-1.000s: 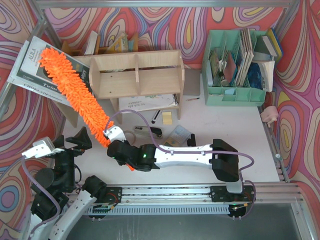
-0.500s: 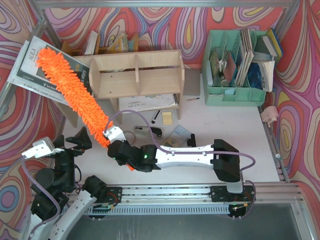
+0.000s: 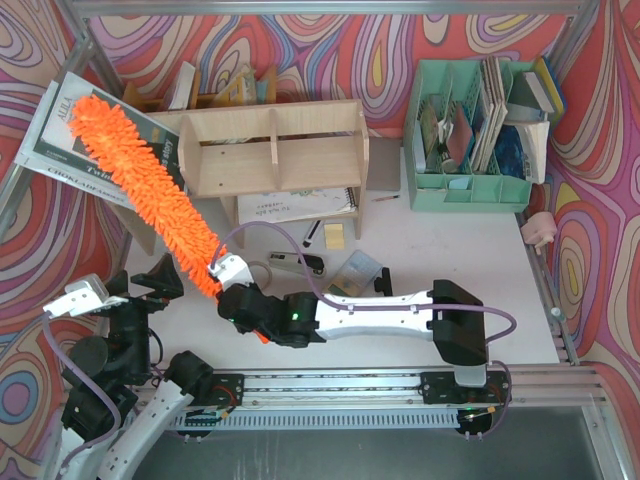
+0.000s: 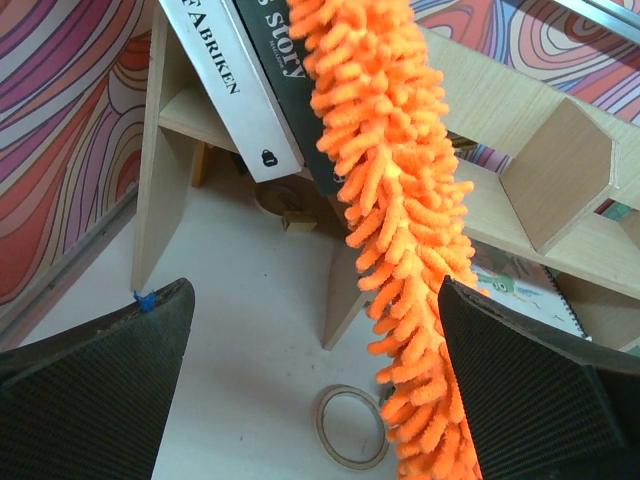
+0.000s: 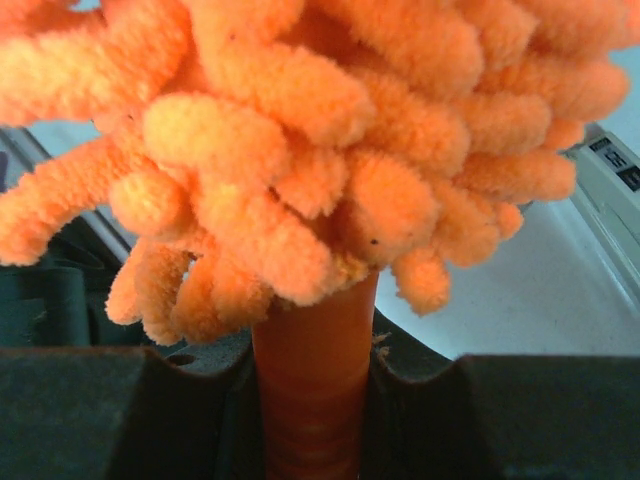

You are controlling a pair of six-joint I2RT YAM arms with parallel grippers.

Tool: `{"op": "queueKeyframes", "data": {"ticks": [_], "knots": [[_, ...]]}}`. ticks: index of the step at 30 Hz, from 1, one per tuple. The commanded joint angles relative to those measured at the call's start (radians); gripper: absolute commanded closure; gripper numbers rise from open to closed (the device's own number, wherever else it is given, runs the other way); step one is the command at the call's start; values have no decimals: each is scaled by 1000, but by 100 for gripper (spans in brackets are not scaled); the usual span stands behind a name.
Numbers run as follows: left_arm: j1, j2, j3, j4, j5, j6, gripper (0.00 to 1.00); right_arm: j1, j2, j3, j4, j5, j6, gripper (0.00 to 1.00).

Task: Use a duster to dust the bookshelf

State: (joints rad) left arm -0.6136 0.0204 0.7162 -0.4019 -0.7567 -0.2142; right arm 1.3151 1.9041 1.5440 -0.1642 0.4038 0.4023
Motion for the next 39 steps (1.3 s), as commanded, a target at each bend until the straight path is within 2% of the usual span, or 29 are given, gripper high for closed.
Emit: {"op": "queueKeyframes", "data": {"ticks": [1, 9, 19, 27, 34, 39], "knots": [[5, -16, -8, 4, -15, -7, 2, -22, -4, -3, -54, 45, 85, 100], [5, -15, -9, 3, -19, -7, 2, -30, -3, 23, -71, 47, 91, 100], [5, -14, -10, 6, -19, -7, 2, 9, -71, -49, 161, -8, -82, 100], [5, -14, -12, 7, -18, -7, 2, 5, -12, -8, 41, 68, 4, 100], [4, -15, -12, 8, -15, -5, 2, -35, 37, 49, -101, 49, 105, 100], [5, -12, -14, 9, -15, -5, 2, -51, 38, 41, -98, 8, 112, 100]]}}
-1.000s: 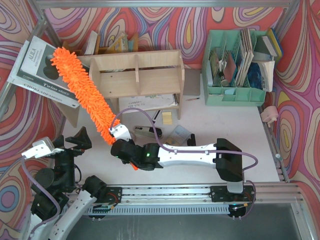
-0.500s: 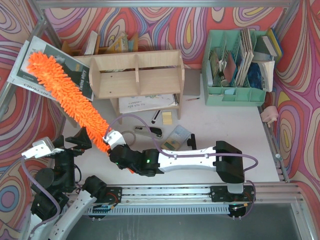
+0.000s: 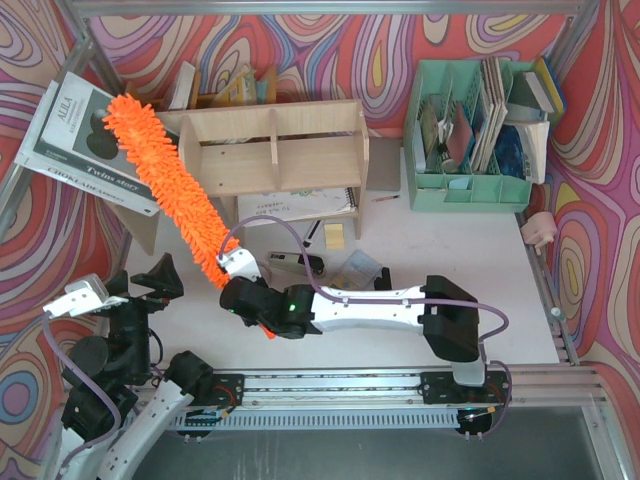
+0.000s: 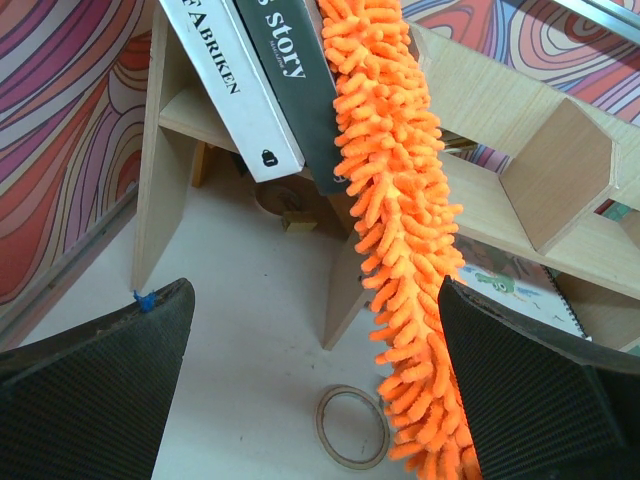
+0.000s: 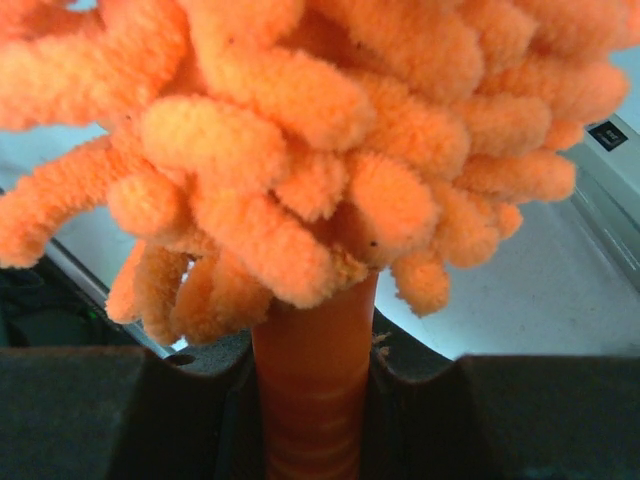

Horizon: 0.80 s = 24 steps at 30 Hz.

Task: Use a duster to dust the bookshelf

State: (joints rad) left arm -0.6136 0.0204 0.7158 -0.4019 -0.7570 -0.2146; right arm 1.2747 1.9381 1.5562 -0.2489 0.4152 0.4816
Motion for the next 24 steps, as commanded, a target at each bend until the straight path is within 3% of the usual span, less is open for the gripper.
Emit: {"op": "queueKeyframes", "data": {"ticks": [1, 7, 14, 24], "knots": [[5, -12, -13, 10, -12, -5, 2, -11, 1, 32, -11, -3, 28, 100], [5, -10, -15, 12, -10, -3, 2, 6, -60, -21, 143, -72, -77, 100], [5, -10, -14, 12, -11, -3, 2, 44, -94, -43, 230, -48, -160, 100], [5, -9, -15, 12, -9, -3, 2, 31, -22, 16, 89, -3, -56, 100]]}}
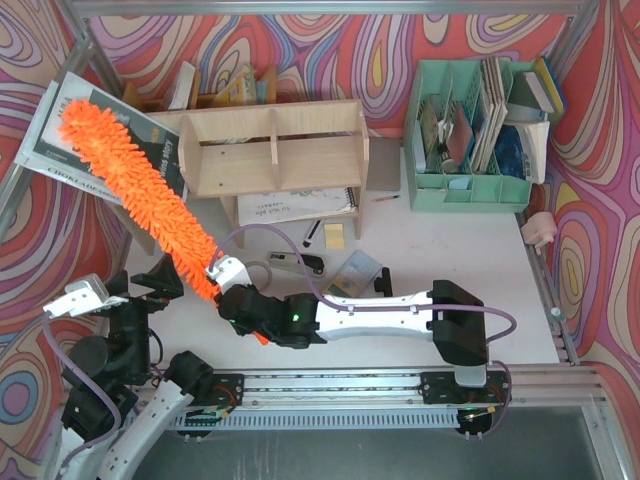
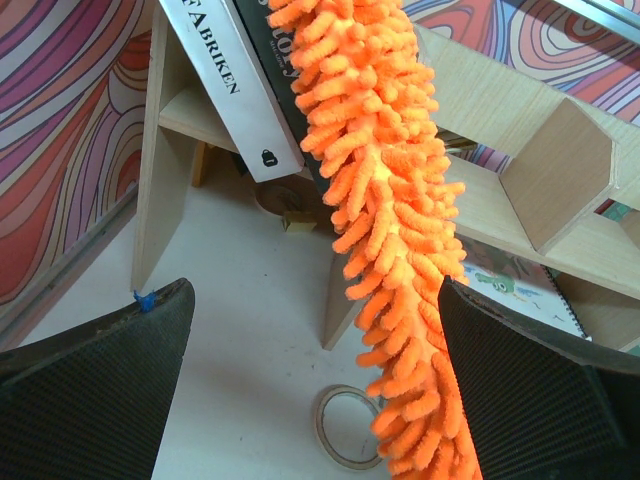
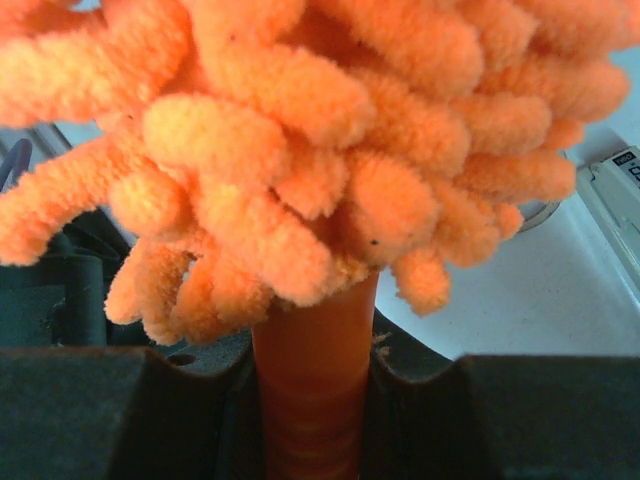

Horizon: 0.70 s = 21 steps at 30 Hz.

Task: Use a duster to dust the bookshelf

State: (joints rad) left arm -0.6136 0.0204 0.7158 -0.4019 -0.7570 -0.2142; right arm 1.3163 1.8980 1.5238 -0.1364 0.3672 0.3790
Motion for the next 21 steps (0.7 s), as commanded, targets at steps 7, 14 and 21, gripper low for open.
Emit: {"op": "queueKeyframes", "data": {"ticks": [7, 14, 21], "knots": [[5, -12, -13, 9, -10, -5, 2, -16, -15, 43, -35, 72, 41, 100], [5, -11, -13, 9, -7, -6, 2, -16, -74, 191, -127, 147, -103, 100], [5, -16, -9, 2, -8, -8, 2, -54, -57, 416, -377, 214, -239, 100]]}}
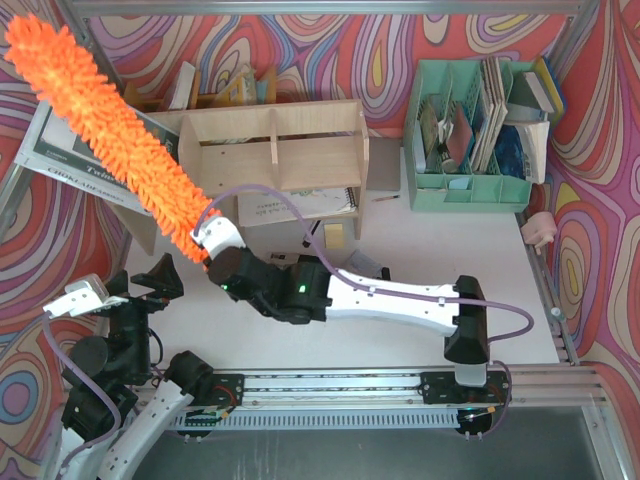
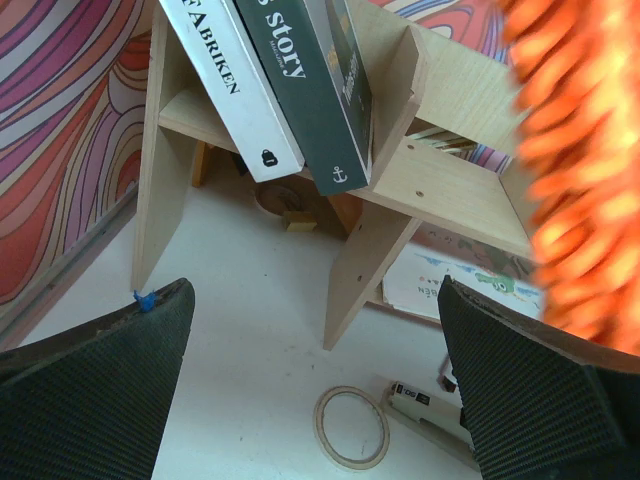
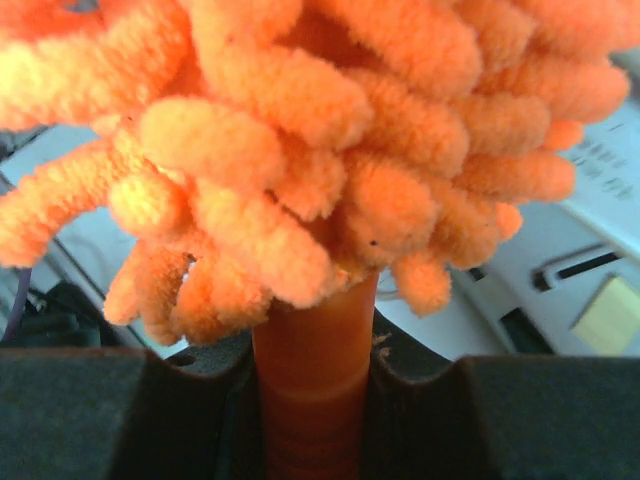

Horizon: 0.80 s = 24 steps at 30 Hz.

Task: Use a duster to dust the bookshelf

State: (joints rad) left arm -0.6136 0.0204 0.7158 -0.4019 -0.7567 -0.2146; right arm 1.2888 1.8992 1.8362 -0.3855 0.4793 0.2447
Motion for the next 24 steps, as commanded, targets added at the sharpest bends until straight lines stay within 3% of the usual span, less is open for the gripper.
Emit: {"op": "queueKeyframes", "data": {"ticks": [1, 4, 14, 24], "knots": [[5, -15, -9, 1, -9, -9, 2, -29, -60, 118, -145, 126, -128, 100], [5, -16, -9, 0, -9, -11, 2, -43, -63, 166, -214, 177, -166, 100], [5, -15, -6, -6, -1, -20, 2, -116, -23, 293, -492, 107, -91, 100], [5, -15, -6, -7, -3, -23, 2, -149, 11, 267, -527, 24, -35, 100]]}}
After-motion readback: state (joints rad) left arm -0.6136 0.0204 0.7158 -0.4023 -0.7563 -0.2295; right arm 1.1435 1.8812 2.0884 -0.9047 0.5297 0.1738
